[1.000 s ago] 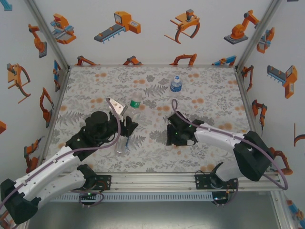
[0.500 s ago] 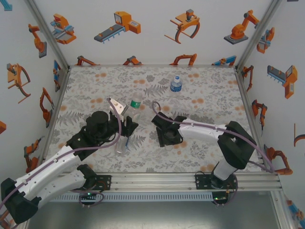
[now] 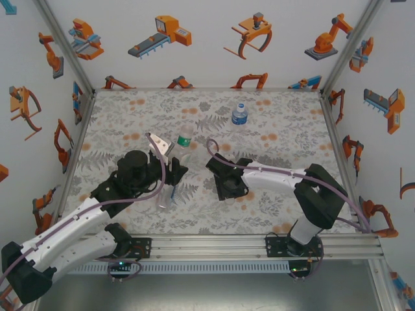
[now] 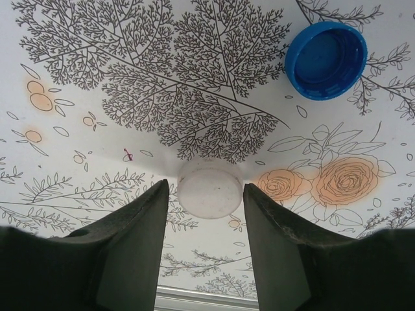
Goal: Screw on the bottle caps
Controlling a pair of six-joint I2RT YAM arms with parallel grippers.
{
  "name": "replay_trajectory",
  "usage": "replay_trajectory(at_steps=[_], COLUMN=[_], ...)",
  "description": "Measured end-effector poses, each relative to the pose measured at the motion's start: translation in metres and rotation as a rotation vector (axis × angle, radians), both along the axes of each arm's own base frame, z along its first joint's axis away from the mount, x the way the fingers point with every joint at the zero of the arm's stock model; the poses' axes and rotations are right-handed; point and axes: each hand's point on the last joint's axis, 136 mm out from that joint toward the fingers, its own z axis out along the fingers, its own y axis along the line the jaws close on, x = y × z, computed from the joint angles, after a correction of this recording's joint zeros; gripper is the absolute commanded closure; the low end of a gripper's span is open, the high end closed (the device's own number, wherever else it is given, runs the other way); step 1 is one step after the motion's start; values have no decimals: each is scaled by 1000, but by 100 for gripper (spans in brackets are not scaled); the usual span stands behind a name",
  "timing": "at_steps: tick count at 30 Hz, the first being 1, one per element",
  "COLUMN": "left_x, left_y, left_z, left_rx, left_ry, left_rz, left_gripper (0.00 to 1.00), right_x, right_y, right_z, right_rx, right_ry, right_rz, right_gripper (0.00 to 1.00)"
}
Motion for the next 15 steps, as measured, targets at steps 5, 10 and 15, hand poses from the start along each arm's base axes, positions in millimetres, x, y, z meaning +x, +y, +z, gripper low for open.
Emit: replay_trajectory(at_steps=[5, 10, 15], left_x=[0, 0, 1], left_y=[0, -1, -1], left_z=[-1, -2, -2], left_rx=[2, 3, 3], left_ry=[2, 4, 4], left_rz=[0, -1, 0], left_gripper=[100, 100, 100], right_x=[-1, -3, -3], right_y=[0, -1, -1], right_z=[-2, -8, -10], right_rx=[-5, -21, -24], right_ry=[4, 17, 20], right_rz=[4, 5, 3], right_gripper=[54, 55, 59])
